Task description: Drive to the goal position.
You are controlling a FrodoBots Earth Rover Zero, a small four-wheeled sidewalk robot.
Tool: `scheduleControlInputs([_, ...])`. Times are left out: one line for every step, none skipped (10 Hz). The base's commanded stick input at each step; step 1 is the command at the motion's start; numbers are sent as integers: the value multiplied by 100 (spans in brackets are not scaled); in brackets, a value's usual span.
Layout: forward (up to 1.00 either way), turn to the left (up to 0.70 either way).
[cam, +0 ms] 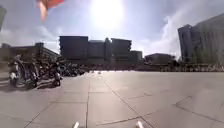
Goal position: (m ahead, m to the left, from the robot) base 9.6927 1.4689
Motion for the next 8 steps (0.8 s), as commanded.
scheduleControlInputs([70,0])
scheduleControlInputs([70,0])
scheduleControlInputs([70,0])
scheduleControlInputs([70,0])
scheduleControlInputs([70,0])
scheduleControlInputs([70,0])
scheduleControlInputs([70,0])
scheduleControlInputs([70,0])
